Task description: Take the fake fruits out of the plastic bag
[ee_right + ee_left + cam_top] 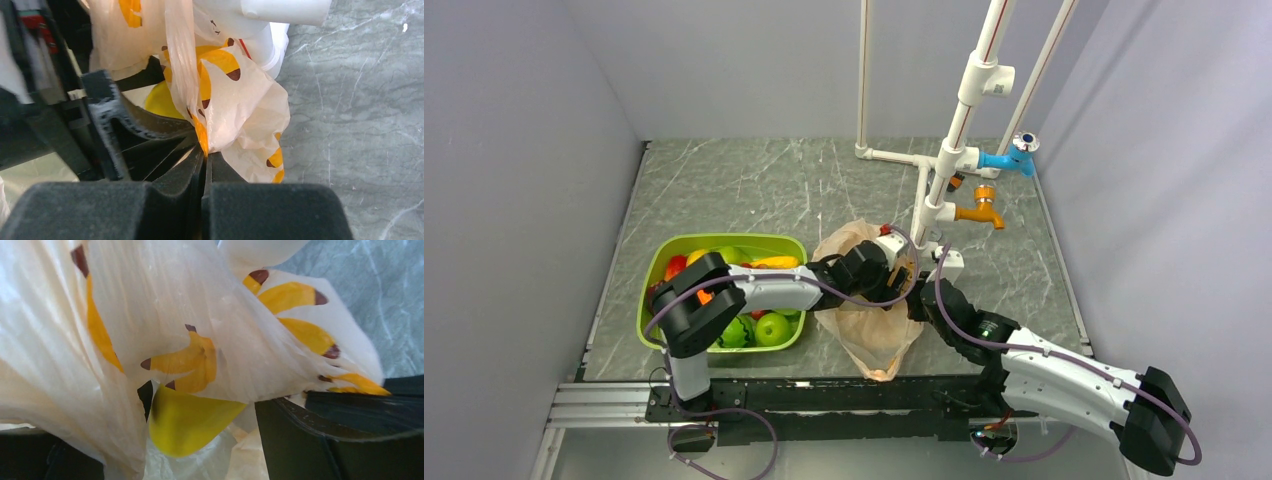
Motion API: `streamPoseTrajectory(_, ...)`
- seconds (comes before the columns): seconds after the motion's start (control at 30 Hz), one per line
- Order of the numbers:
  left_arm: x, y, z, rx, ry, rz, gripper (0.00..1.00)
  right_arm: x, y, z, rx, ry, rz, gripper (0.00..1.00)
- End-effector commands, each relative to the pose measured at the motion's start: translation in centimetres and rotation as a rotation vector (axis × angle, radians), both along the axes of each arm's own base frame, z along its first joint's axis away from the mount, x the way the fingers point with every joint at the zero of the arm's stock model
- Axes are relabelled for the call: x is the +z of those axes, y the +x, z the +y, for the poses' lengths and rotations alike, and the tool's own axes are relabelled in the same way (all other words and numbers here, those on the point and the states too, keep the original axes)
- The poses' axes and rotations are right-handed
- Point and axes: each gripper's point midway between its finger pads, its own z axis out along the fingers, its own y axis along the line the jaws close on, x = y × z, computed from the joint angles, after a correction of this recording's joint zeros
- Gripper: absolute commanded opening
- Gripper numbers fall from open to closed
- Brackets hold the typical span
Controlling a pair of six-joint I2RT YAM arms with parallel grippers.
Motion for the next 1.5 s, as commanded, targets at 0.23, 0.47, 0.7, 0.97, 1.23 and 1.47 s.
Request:
streamPoseTrajectory(0.23, -2.1, 0.2, -1.2, -0.015, -0.031, 0.031, 0.7, 0.8, 0.3, 0.1, -0.003, 0.007, -0.017, 0.01)
streamPoseTrajectory(0.47, -0.1, 0.0, 0.6, 0.042, -0.013, 0.019, 0.51, 0.3, 0.2, 0.0, -0.002, -0.003, -0.008, 0.0)
streamPoseTrajectory(0.7, 3.0, -2.3, 2.7, 0.093, -0.07, 0.054, 0.42, 0.2, 0.2, 0.1, 0.0, -0.001, -0.012, 0.0)
streamPoseTrajectory(0.97, 6.5, -6.4, 4.4, 0.058, -0.205, 0.119, 0.37, 0.7, 0.5, 0.1, 0.0, -0.014, -0.024, 0.0)
streamPoseTrajectory(1.23, 8.1, -10.7, 5.0, -0.043, -0.321, 0.238, 0.29, -0.1, 0.4, -0.2, -0.013, -0.025, -0.009, 0.0)
streamPoseTrajectory(1.47, 13.2, -13.0, 6.6, -0.109, -0.455, 0.214, 0.14, -0.7, -0.1, -1.3, -0.075, -0.013, 0.024, 0.0)
